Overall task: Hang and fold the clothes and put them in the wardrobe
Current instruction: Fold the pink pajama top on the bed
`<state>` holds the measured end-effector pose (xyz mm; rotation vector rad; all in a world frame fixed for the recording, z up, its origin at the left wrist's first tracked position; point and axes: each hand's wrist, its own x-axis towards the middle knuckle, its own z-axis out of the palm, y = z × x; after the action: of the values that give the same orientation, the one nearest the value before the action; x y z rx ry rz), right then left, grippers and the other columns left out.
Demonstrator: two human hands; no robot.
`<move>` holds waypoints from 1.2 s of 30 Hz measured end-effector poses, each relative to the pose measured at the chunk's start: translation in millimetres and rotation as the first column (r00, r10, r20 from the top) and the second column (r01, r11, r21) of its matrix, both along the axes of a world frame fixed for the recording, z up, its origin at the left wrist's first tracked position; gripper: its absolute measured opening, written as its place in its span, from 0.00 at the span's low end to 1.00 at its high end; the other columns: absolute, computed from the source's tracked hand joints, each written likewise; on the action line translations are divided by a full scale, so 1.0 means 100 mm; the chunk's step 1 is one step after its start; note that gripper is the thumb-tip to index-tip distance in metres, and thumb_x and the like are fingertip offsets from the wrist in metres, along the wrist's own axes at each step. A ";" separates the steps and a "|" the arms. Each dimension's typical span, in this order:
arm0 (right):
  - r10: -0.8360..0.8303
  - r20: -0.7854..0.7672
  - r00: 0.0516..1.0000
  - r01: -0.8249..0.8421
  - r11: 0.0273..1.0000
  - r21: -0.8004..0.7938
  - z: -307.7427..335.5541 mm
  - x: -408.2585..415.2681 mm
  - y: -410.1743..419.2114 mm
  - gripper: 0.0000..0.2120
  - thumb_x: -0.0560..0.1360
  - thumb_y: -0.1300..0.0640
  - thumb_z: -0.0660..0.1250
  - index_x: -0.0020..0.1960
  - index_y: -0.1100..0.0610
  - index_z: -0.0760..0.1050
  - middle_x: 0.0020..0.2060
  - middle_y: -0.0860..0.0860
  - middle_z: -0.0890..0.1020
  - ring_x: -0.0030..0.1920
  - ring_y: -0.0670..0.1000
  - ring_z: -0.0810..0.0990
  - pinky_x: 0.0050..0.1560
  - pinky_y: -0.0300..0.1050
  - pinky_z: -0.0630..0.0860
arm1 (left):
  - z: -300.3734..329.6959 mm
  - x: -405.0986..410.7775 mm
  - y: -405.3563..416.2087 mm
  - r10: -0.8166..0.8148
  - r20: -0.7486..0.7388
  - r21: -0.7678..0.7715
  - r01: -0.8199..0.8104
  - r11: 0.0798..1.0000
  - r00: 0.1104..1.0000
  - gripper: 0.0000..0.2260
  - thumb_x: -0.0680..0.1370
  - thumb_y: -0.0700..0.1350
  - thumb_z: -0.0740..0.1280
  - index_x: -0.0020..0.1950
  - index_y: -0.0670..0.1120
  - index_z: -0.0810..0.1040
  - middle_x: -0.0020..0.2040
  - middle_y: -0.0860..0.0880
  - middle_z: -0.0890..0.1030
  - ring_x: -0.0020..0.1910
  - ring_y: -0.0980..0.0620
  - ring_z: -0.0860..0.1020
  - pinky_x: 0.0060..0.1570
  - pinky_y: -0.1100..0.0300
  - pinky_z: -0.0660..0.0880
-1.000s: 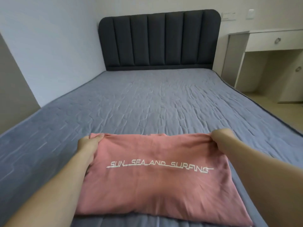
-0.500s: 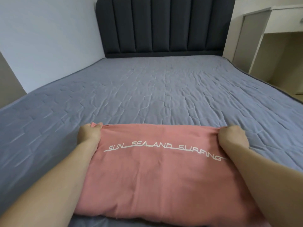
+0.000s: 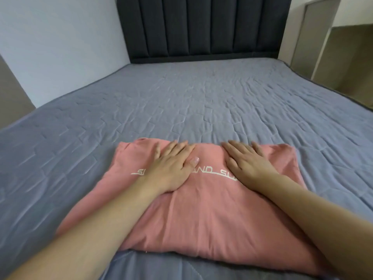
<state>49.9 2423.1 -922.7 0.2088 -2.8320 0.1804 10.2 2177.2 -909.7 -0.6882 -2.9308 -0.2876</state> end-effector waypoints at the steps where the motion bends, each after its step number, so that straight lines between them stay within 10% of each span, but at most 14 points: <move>1: -0.034 0.101 0.994 0.039 0.998 -0.047 -0.04 -0.03 0.03 0.27 0.79 0.42 0.45 0.76 0.47 0.58 0.75 0.46 0.63 0.75 0.48 0.59 0.74 0.53 0.46 | -0.07 -0.03 0.01 0.018 0.096 -0.032 -0.015 0.999 0.995 0.32 0.76 0.68 0.38 0.79 0.60 0.50 0.80 0.58 0.50 0.79 0.56 0.46 0.75 0.46 0.37; 9: -0.237 0.278 0.931 0.254 0.967 -0.026 -0.19 -0.10 0.42 0.44 0.65 0.24 0.27 0.76 0.40 0.49 0.78 0.46 0.50 0.78 0.50 0.46 0.75 0.55 0.41 | -0.17 -0.56 -0.59 0.256 0.225 -0.161 -0.223 0.961 0.940 0.32 0.80 0.66 0.39 0.81 0.53 0.49 0.81 0.55 0.49 0.79 0.55 0.47 0.77 0.53 0.41; 19: -0.521 0.287 0.804 0.520 0.850 0.087 -0.07 0.23 0.54 0.37 0.76 0.33 0.37 0.79 0.52 0.45 0.79 0.55 0.46 0.78 0.55 0.41 0.75 0.60 0.36 | 0.04 -0.17 -1.04 0.623 0.165 -0.159 -0.603 0.782 0.764 0.32 0.81 0.62 0.41 0.81 0.47 0.47 0.81 0.46 0.47 0.79 0.45 0.45 0.76 0.42 0.40; 23: -0.517 0.128 0.847 0.519 0.854 0.015 0.16 0.50 0.28 0.36 0.78 0.38 0.41 0.79 0.58 0.45 0.78 0.58 0.43 0.78 0.57 0.39 0.74 0.59 0.33 | 0.11 0.61 -0.50 0.320 -0.092 -0.060 -0.326 0.943 0.943 0.35 0.77 0.67 0.39 0.80 0.52 0.44 0.81 0.52 0.44 0.79 0.49 0.41 0.67 0.39 0.26; 27: -0.161 0.201 0.966 0.175 0.983 -0.052 0.18 1.02 -0.15 0.38 0.73 0.31 0.34 0.79 0.47 0.41 0.78 0.47 0.43 0.78 0.50 0.42 0.74 0.54 0.33 | -0.04 1.23 -0.12 0.079 0.169 -0.056 -0.071 0.996 0.982 0.38 0.70 0.76 0.35 0.77 0.62 0.37 0.78 0.62 0.36 0.77 0.57 0.35 0.68 0.34 0.31; 36: -0.419 0.337 0.843 0.352 0.904 0.245 0.03 2.03 0.42 0.37 0.76 0.34 0.34 0.79 0.53 0.41 0.79 0.51 0.45 0.78 0.52 0.43 0.76 0.57 0.38 | -0.14 1.45 -1.59 0.551 0.173 -0.252 -0.504 0.826 0.817 0.35 0.77 0.71 0.42 0.80 0.56 0.44 0.81 0.48 0.48 0.79 0.45 0.49 0.76 0.48 0.45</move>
<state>253.3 2465.4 -920.1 -0.4153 -3.2001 -0.1336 154.9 2018.6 -923.8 0.1931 -3.2485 -0.0208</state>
